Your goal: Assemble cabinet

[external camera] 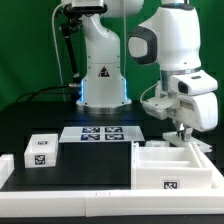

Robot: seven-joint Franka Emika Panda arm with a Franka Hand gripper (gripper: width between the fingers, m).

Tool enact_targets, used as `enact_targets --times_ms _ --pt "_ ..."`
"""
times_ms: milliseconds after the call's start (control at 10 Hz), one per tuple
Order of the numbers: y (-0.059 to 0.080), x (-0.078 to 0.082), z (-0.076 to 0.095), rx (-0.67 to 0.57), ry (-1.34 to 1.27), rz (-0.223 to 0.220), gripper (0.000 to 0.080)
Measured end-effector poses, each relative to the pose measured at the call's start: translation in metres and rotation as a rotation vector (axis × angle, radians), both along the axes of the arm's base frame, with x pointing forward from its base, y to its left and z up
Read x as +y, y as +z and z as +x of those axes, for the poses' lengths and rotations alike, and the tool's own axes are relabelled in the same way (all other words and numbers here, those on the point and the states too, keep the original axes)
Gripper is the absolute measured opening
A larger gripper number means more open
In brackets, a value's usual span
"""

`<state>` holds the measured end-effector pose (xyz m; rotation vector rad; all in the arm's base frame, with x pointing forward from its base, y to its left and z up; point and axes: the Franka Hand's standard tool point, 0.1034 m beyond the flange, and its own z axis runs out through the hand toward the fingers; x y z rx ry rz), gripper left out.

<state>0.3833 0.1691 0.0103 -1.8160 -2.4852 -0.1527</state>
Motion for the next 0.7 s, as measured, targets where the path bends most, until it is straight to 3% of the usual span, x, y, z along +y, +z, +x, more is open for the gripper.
enact_targets --times_ms 400,700 --pt "0.0 0.0 0.0 0.0 -0.001 0.0 0.0068" --pt "0.015 -0.023 0.004 -0.011 -0.139 -0.011 0.0068"
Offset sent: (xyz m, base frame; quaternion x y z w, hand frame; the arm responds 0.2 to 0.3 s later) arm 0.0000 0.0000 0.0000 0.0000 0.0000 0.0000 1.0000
